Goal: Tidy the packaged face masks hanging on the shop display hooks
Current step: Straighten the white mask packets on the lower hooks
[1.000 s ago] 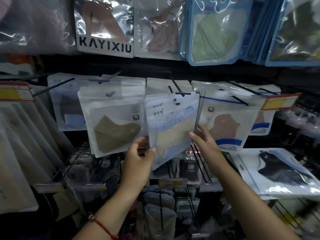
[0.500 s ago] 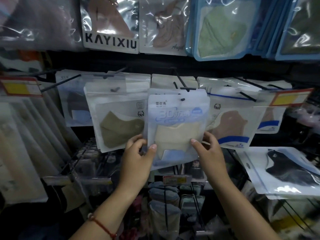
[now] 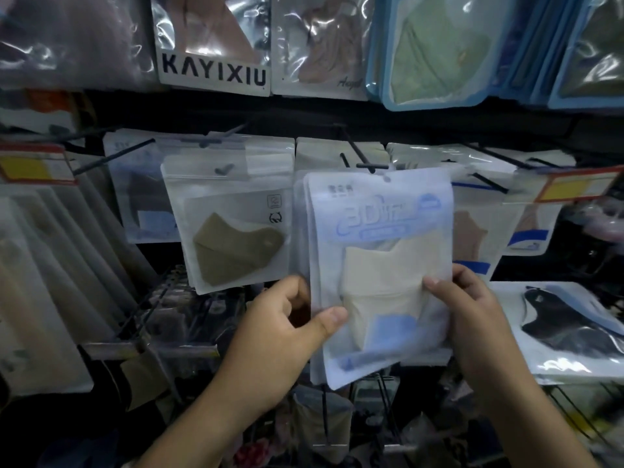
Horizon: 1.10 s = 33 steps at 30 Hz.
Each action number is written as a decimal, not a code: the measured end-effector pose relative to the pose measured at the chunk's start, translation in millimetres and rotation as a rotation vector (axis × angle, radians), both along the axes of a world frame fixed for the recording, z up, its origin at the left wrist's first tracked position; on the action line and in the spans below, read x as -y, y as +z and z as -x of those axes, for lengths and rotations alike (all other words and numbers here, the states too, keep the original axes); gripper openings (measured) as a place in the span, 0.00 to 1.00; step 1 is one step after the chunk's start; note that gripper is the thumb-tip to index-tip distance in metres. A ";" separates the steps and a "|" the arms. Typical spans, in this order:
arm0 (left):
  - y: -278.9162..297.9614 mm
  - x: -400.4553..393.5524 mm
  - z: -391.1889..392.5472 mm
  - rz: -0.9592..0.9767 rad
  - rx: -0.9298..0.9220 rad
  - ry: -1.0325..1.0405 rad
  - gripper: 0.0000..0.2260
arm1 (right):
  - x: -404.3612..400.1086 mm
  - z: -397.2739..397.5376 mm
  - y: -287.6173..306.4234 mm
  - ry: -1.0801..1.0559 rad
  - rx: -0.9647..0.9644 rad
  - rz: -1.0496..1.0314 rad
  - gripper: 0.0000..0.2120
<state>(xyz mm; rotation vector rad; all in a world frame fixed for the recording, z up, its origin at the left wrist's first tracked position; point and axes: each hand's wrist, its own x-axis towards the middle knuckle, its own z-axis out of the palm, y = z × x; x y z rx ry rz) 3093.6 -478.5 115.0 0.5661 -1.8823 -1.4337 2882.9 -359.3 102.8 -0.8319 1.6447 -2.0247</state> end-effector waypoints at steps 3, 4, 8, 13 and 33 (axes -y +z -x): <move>8.1 -3.4 -0.1 -0.083 0.014 -0.134 0.13 | -9.7 5.8 6.0 0.045 0.032 0.023 0.08; 8.7 -2.7 0.3 -0.099 0.018 -0.165 0.14 | -11.3 6.0 5.9 0.063 0.035 0.020 0.08; 8.8 5.4 5.1 -0.205 -0.072 -0.161 0.18 | -13.1 1.3 -4.1 0.112 0.017 -0.029 0.12; 8.9 14.0 12.9 -0.285 -0.200 0.025 0.15 | -16.4 -10.8 -14.6 0.267 -0.076 -0.169 0.19; 13.0 67.4 -78.5 -0.238 -0.149 0.157 0.08 | 77.8 -93.2 57.8 0.269 -1.010 -0.420 0.10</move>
